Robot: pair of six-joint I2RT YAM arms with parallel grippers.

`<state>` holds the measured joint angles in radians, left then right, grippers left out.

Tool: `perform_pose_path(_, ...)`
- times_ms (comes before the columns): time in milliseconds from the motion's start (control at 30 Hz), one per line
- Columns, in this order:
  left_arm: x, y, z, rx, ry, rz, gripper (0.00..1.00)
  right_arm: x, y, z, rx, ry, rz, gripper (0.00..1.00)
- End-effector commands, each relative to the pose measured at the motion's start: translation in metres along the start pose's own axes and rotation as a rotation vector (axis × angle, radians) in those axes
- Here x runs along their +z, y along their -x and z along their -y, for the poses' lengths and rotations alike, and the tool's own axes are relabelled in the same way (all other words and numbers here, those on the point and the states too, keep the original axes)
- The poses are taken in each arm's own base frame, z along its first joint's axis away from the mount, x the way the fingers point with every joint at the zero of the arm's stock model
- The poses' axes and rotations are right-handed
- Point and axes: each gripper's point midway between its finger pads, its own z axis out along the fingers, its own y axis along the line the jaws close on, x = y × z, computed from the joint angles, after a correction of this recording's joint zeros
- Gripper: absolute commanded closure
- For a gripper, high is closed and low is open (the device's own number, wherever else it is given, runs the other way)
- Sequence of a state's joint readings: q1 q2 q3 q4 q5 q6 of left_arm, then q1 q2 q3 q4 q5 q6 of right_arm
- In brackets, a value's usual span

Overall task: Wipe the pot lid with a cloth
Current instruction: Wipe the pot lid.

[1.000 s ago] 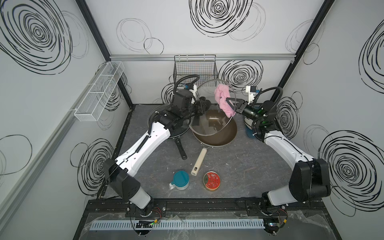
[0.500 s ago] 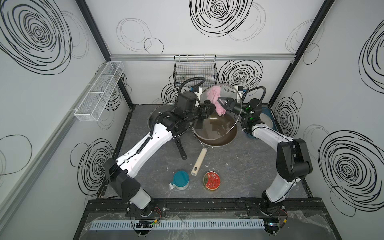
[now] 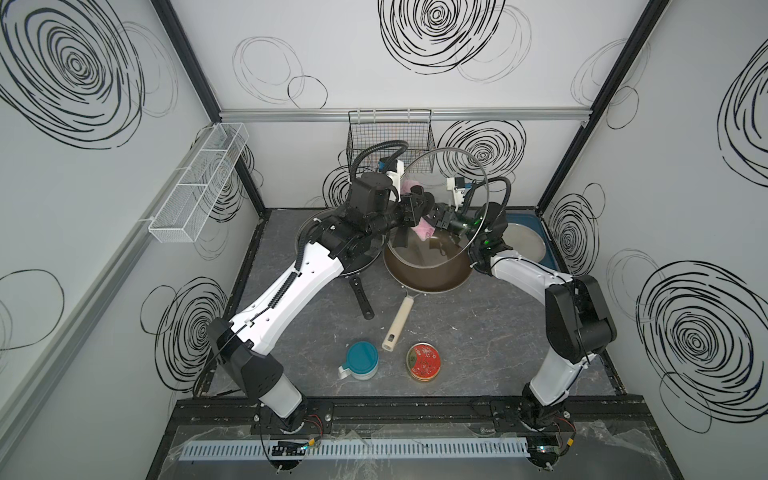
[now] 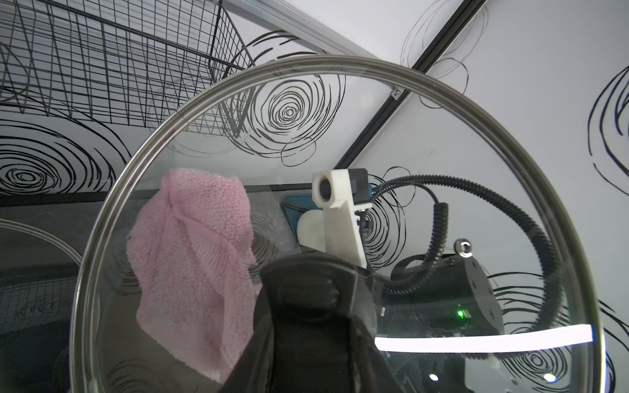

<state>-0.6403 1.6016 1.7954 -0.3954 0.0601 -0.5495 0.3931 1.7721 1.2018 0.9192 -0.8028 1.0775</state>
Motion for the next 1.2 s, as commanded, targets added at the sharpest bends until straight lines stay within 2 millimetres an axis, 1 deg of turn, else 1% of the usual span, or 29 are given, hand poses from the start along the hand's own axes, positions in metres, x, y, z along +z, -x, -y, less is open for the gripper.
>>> perform_pose_path(0, -0.034, 0.087, 0.044, 0.017, -0.139, 0.303, 1.00, 0.001, -0.010, -0.012, -0.014, 0.041, -0.002, 1.00)
perform_pose_path(133, -0.030, 0.094, 0.030, 0.011, -0.101, 0.322, 1.00, 0.002, -0.020, -0.015, -0.004, 0.043, -0.014, 1.00)
perform_pose_path(300, -0.026, 0.099, 0.013, -0.007, -0.072, 0.339, 1.00, -0.002, -0.032, -0.014, 0.017, 0.035, -0.029, 1.00)
perform_pose_path(500, -0.033, 0.111, -0.003, -0.026, -0.045, 0.373, 1.00, -0.012, -0.047, -0.017, 0.030, 0.021, -0.047, 1.00)
perform_pose_path(667, -0.039, 0.119, -0.011, -0.030, -0.033, 0.392, 1.00, -0.021, -0.055, -0.022, 0.035, 0.005, -0.063, 1.00)
perform_pose_path(767, -0.043, 0.121, -0.016, -0.031, -0.022, 0.397, 1.00, -0.026, -0.054, -0.031, 0.015, 0.007, -0.057, 1.00)
perform_pose_path(867, -0.046, 0.120, -0.020, -0.033, -0.012, 0.399, 1.00, -0.031, -0.054, -0.033, 0.018, -0.023, -0.057, 1.00)
perform_pose_path(1167, -0.055, 0.114, -0.027, -0.030, 0.002, 0.388, 1.00, -0.047, -0.037, -0.050, -0.025, -0.043, -0.016, 1.00)
